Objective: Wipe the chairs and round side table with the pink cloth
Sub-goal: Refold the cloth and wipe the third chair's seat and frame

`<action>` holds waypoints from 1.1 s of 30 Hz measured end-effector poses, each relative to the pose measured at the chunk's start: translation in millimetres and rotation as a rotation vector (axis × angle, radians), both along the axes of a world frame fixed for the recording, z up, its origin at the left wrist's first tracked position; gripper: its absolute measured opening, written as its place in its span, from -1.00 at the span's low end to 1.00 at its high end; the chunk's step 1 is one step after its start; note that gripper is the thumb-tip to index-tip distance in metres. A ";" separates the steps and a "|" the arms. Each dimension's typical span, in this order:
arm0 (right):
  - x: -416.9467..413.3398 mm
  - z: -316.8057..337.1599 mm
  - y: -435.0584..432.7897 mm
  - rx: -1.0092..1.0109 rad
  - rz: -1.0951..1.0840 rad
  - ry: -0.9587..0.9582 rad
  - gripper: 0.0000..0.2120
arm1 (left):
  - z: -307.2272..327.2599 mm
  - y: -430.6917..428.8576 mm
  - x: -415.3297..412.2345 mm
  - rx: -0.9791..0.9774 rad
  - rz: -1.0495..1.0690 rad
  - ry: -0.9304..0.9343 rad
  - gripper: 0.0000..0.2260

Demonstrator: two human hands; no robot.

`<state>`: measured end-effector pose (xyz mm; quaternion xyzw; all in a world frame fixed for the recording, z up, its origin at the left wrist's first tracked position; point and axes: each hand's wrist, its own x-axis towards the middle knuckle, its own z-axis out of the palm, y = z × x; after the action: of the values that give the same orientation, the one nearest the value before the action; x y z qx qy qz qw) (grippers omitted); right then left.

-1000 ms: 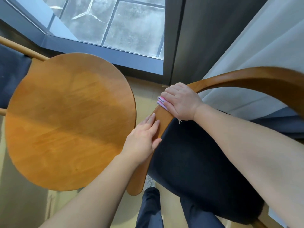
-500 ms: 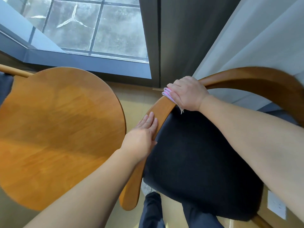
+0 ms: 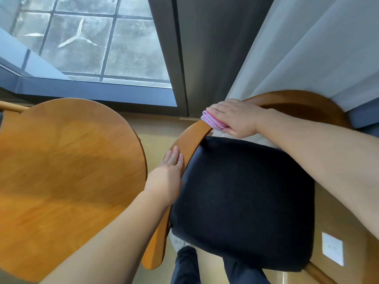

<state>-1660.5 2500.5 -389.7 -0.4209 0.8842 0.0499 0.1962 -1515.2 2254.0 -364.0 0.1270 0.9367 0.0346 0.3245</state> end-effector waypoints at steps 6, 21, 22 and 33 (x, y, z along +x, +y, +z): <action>-0.6 -6.6 -3.8 -0.053 -0.070 0.083 -0.47 | 2.6 4.5 -1.0 -0.041 0.018 -0.015 -0.29; -2.0 19.6 70.3 0.008 -0.284 0.182 -0.51 | 6.6 10.4 1.7 -0.054 0.094 -0.017 -0.29; -0.5 22.6 77.8 0.014 -0.310 0.176 -0.45 | 5.9 10.6 2.3 -0.051 0.099 -0.008 -0.30; 18.5 30.1 141.5 -0.119 -0.593 0.143 -0.33 | 23.4 62.4 -13.3 0.014 0.088 0.193 -0.49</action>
<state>-1642.0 2642.0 -359.6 -0.1505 0.9814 -0.0319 0.1144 -1528.4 2316.4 -340.6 0.0908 0.9680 0.0431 0.2299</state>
